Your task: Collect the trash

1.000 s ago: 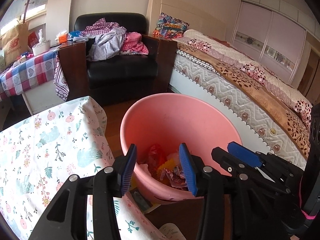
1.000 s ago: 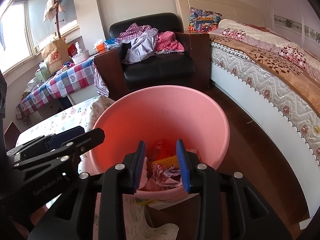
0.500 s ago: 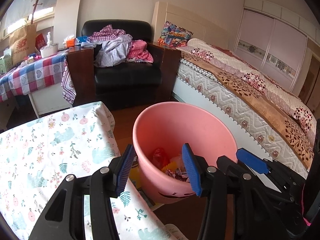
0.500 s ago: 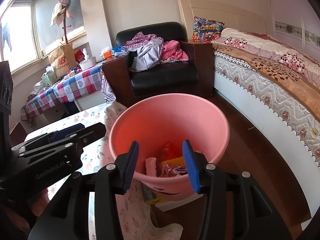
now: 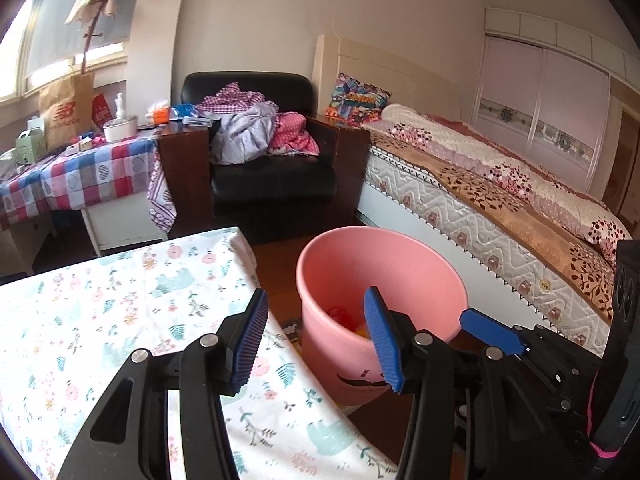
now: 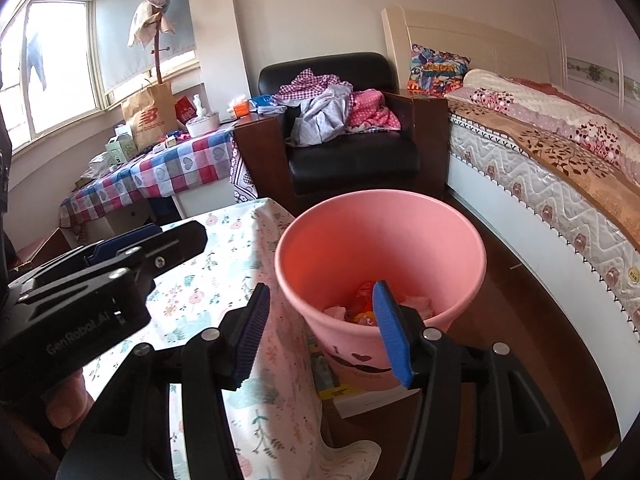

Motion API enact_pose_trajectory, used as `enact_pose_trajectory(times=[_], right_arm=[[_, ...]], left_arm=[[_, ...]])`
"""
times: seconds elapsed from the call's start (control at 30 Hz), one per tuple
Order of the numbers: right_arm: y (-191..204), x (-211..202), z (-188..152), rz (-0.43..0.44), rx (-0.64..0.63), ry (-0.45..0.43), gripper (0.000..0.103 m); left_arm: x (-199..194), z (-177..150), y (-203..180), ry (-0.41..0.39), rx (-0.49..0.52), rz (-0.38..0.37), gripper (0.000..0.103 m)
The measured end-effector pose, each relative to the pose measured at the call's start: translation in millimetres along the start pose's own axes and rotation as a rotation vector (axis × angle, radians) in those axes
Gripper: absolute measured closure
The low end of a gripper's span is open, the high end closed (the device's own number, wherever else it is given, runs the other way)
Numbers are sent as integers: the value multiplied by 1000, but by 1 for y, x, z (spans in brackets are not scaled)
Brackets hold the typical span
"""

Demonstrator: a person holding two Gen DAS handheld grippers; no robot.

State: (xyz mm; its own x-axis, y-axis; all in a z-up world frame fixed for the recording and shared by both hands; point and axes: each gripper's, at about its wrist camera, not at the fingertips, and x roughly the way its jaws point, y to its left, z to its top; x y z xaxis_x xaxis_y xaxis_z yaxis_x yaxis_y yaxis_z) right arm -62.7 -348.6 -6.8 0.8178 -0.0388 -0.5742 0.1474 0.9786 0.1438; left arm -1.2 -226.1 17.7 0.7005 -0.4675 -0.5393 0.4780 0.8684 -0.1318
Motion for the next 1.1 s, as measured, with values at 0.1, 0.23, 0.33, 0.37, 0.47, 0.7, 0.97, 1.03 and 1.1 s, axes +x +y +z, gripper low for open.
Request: enact_pose_trajectory(times=[0.1, 0.23, 0.33, 0.37, 0.47, 0.7, 0.97, 1.03, 1.1], right_arm=[[9, -5, -3, -4, -22, -4, 49], [20, -10, -5, 6, -38, -6, 49], [27, -13, -10, 13, -48, 3, 49], [28, -13, -10, 14, -50, 4, 49], [31, -15, -14, 23, -49, 14, 49], [34, -21, -18, 20, -44, 6, 49], [30, -25, -14, -15, -37, -9, 49], [30, -25, -15, -17, -33, -6, 49], [32, -25, -16, -20, -37, -3, 49]], left_arm=[[-11, -3, 6, -3, -18, 7, 54], [-23, -10, 11, -8, -18, 14, 54], [-33, -17, 14, -8, -20, 17, 54], [-36, -20, 16, -8, -22, 19, 54], [-43, -25, 19, -6, -25, 23, 54], [-50, -36, 24, -4, -34, 30, 54], [-55, -41, 37, -7, -61, 32, 54], [-55, -43, 38, -4, -63, 31, 54], [-55, -44, 40, -2, -67, 30, 54]])
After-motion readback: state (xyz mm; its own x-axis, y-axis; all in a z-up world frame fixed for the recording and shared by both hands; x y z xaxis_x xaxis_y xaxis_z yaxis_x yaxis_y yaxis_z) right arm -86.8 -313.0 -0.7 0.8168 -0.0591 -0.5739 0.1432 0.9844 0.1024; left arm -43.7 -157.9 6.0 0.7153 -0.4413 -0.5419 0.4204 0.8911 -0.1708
